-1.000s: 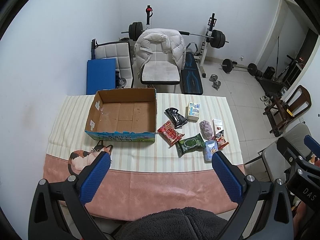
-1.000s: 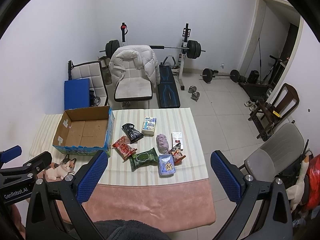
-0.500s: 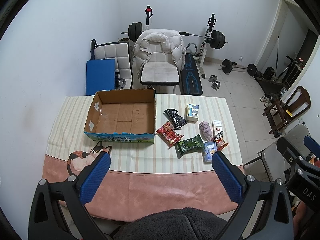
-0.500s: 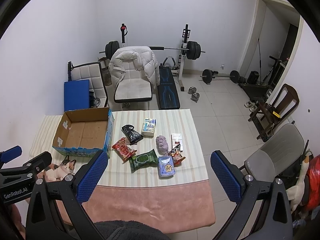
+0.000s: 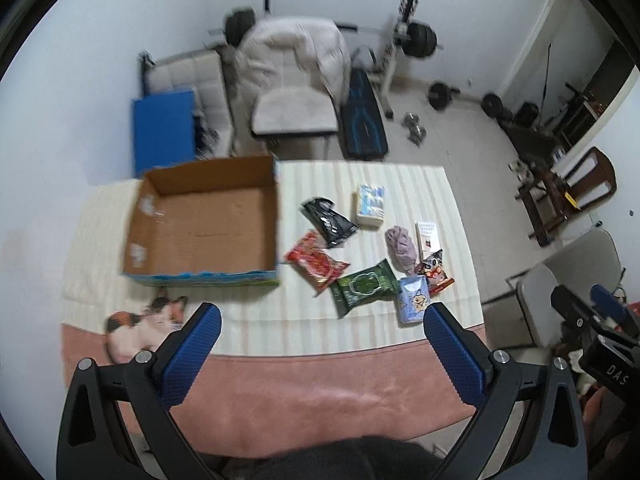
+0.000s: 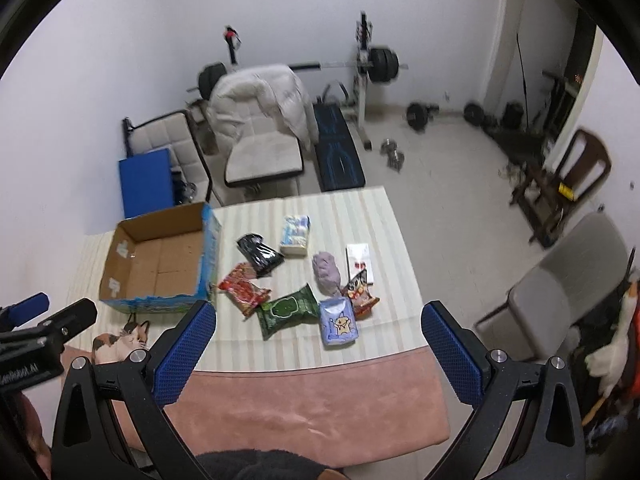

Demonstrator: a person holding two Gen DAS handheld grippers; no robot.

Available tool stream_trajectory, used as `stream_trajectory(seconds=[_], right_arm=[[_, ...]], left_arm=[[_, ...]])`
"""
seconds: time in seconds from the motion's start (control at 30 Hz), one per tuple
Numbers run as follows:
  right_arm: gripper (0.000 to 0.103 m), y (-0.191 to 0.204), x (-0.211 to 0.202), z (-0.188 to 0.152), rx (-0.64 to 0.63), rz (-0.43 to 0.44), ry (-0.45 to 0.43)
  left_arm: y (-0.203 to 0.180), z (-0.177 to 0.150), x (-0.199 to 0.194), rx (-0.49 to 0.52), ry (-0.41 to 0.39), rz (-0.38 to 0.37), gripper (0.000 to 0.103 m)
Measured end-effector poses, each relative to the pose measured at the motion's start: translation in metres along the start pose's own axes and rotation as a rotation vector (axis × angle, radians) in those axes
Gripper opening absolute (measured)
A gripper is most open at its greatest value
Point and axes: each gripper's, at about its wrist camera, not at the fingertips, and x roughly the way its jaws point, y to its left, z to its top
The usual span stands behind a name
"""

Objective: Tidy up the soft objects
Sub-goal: 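Grasp the yellow-blue tissue pack with the left tool while the right tool grasps the white box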

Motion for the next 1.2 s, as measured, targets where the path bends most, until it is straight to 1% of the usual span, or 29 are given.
stream_trajectory(seconds=[0.03,0.1,0.17,0.2,0.27,0.33,0.4,0.43,0.47,0.53,0.63,0.77,0.8,0.83,0.93,0.97,1.03,1.07,1.2], right_arm=[[0.103,-0.008,0.021,0.006,0.013,0.005,0.026],[0.103,-0.026,0.062,0.013,0.038,0.004,0.080],[0.103,-0.044,0.121,0.025,0.061,0.008,0.161],[0.103,-0.055,0.142,0.026,0.069,0.004,0.186],[0.103,-0.072,0.208,0.033,0.077,-0.002,0.268],[0.103,-0.085,0.259,0.033,0.086,-0.007,0.328],[0.103,-0.096,0.310,0.035,0.101,-0.004,0.392],[0.103,-0.103,0.342,0.038,0.114,-0.001,0.433],[0.103,-0.103,0.360,0.040,0.121,-0.009,0.458],[0.103,-0.109,0.405,0.045,0.135,-0.017,0.505],[0.103,-0.109,0.452,0.045,0.147,-0.027,0.572],[0.103,-0.107,0.497,0.044,0.146,-0.038,0.641],[0.103,-0.107,0.507,0.042,0.143,-0.046,0.657],[0.103,-0.107,0.515,0.040,0.139,-0.052,0.674],[0.097,-0.111,0.533,0.034,0.146,-0.070,0.708],[0.094,-0.112,0.537,0.033,0.149,-0.072,0.715],[0.091,-0.117,0.544,0.028,0.158,-0.073,0.731],[0.087,-0.119,0.547,0.026,0.159,-0.074,0.736],[0.085,-0.121,0.551,0.023,0.149,-0.083,0.737]], left_arm=[[0.000,0.013,0.024,-0.010,0.048,-0.025,0.103],[-0.002,0.032,0.069,-0.035,0.118,-0.073,0.103],[-0.006,0.046,0.114,-0.069,0.198,-0.108,0.103],[-0.009,0.055,0.137,-0.086,0.233,-0.124,0.103],[-0.019,0.076,0.186,-0.116,0.291,-0.129,0.103],[-0.030,0.090,0.225,-0.123,0.337,-0.131,0.103],[-0.044,0.109,0.272,-0.118,0.398,-0.125,0.103],[-0.049,0.114,0.287,-0.113,0.420,-0.122,0.103],[-0.057,0.122,0.311,-0.102,0.451,-0.101,0.103],[-0.068,0.133,0.346,-0.070,0.487,-0.083,0.103],[-0.080,0.144,0.387,-0.037,0.543,-0.059,0.103],[-0.090,0.151,0.430,-0.008,0.594,-0.033,0.103],[-0.093,0.151,0.440,0.003,0.605,-0.024,0.101],[-0.096,0.151,0.448,0.008,0.615,-0.022,0.093],[-0.100,0.146,0.469,0.018,0.639,-0.015,0.079],[-0.102,0.144,0.473,0.028,0.644,-0.011,0.076],[-0.105,0.138,0.479,0.052,0.647,0.009,0.064],[-0.106,0.135,0.482,0.066,0.646,0.023,0.061],[-0.111,0.120,0.481,0.105,0.612,0.054,0.061]])
